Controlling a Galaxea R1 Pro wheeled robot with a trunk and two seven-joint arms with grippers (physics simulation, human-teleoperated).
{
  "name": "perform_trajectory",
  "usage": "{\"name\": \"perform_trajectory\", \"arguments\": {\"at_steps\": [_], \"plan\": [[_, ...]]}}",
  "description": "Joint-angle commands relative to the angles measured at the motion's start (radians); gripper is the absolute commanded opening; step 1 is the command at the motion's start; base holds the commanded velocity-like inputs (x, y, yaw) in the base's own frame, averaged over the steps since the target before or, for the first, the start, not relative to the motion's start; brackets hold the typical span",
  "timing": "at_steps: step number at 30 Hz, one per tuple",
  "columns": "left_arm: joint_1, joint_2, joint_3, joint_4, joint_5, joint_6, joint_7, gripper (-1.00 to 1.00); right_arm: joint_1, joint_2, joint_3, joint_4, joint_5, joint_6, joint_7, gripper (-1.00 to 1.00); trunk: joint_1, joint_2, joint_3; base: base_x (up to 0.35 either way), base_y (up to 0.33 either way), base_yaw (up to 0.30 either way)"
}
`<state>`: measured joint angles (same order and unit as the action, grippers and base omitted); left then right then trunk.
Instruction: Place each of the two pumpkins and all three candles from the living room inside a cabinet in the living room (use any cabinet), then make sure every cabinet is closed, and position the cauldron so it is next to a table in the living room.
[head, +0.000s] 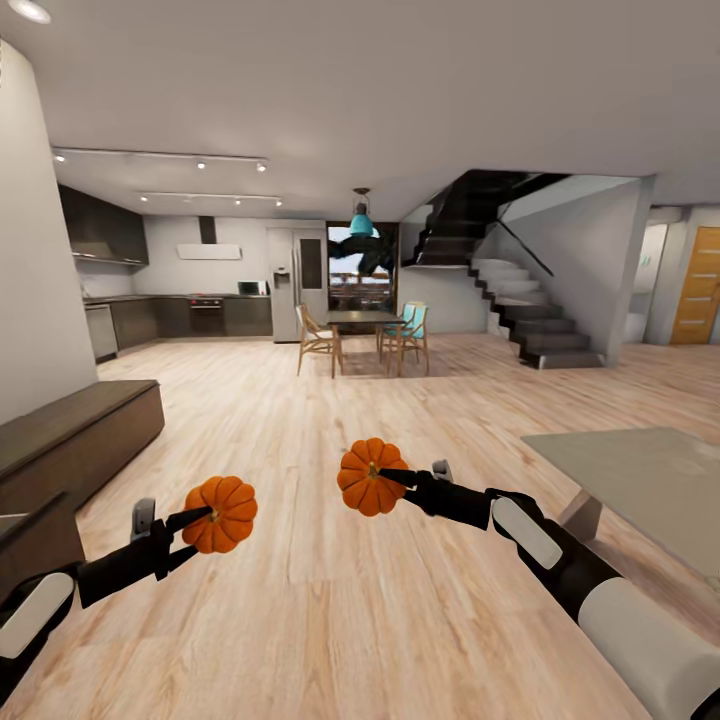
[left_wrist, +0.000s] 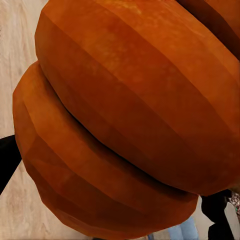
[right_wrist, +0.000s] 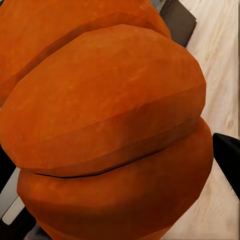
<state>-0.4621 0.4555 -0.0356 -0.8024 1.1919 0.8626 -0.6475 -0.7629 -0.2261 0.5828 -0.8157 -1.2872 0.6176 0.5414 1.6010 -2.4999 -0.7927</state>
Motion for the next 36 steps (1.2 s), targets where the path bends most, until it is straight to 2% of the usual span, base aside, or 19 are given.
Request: {"name": "perform_trajectory", "arguments": {"at_steps": [1, 7, 15, 36], "plan": [[-0.001, 0.001, -0.003, 0.0, 0.009, 0.006, 0.0, -1.0, -0.001, -0.001, 0.002, 0.0, -0.009, 0.003, -0.001, -1.0, 0.0, -0.001, -0.001, 0.16, -0.247, 0.104], [-0.001, 0.0, -0.004, 0.001, 0.009, 0.005, 0.0, -1.0, -0.001, -0.002, 0.002, 0.0, -0.009, 0.002, 0.0, -1.0, 0.0, -0.001, -0.001, 0.21, -0.213, 0.18], [-0.001, 0.001, -0.002, 0.001, 0.009, 0.005, 0.0, -1.0, -0.001, -0.002, 0.002, 0.0, -0.009, 0.001, 0.009, -1.0, 0.0, -0.001, -0.001, 0.267, -0.149, 0.019], [-0.001, 0.001, 0.0, 0.001, 0.009, 0.006, 0.0, -1.0, -0.001, -0.002, 0.002, 0.0, -0.009, 0.001, 0.0, -1.0, 0.0, -0.001, -0.001, 0.33, -0.006, 0.0]]}}
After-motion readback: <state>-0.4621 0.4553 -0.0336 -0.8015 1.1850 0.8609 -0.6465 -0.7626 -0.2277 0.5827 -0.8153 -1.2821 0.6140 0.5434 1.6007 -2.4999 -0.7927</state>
